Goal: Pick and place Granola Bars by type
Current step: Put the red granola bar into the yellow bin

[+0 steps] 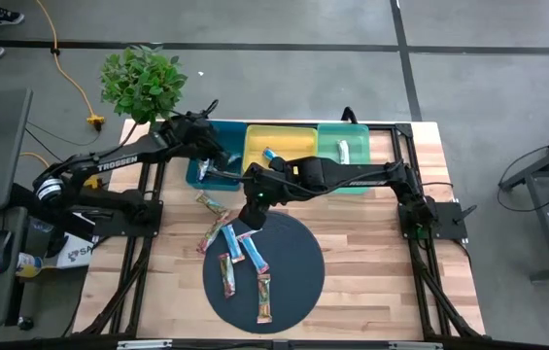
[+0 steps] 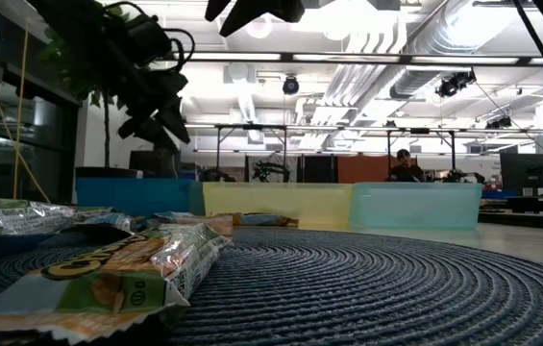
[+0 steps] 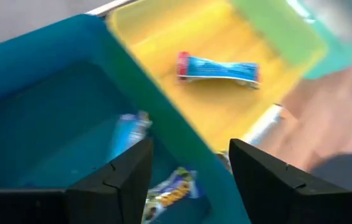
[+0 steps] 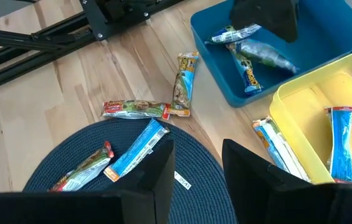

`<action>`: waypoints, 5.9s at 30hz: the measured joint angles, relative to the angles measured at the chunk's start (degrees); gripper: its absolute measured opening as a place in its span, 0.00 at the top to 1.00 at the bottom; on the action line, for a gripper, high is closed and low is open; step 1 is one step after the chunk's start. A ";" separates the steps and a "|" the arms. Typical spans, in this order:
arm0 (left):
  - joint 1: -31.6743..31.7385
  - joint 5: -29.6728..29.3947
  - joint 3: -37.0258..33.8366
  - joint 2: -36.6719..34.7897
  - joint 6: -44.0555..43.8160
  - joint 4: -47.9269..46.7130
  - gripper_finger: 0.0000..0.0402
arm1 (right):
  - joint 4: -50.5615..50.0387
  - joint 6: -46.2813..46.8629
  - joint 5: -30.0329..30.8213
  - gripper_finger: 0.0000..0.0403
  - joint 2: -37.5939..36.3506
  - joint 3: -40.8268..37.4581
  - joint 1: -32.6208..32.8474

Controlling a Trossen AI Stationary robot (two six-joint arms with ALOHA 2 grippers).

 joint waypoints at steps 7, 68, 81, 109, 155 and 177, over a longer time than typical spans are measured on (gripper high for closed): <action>0.00 9.40 0.00 -7.28 1.10 0.03 0.46 | -0.69 -0.02 -1.21 0.71 0.00 0.00 0.00; -0.04 29.20 0.00 -50.41 0.59 -21.08 0.46 | 39.13 24.88 -21.61 0.47 0.12 -38.23 5.81; -0.04 27.36 0.00 -50.41 0.52 -21.03 0.46 | 39.59 20.76 -21.60 0.45 0.66 -36.74 3.39; -0.02 25.73 0.00 -50.39 -0.68 -20.98 0.46 | 11.20 21.38 -17.84 0.52 15.76 -10.78 2.97; -0.02 24.20 0.00 -50.39 -0.55 -21.00 0.46 | 23.60 29.52 -17.90 0.53 16.31 -19.98 6.77; -0.02 24.05 0.00 -50.39 -0.55 -21.00 0.46 | 23.54 28.48 -18.44 0.82 16.12 -19.08 6.41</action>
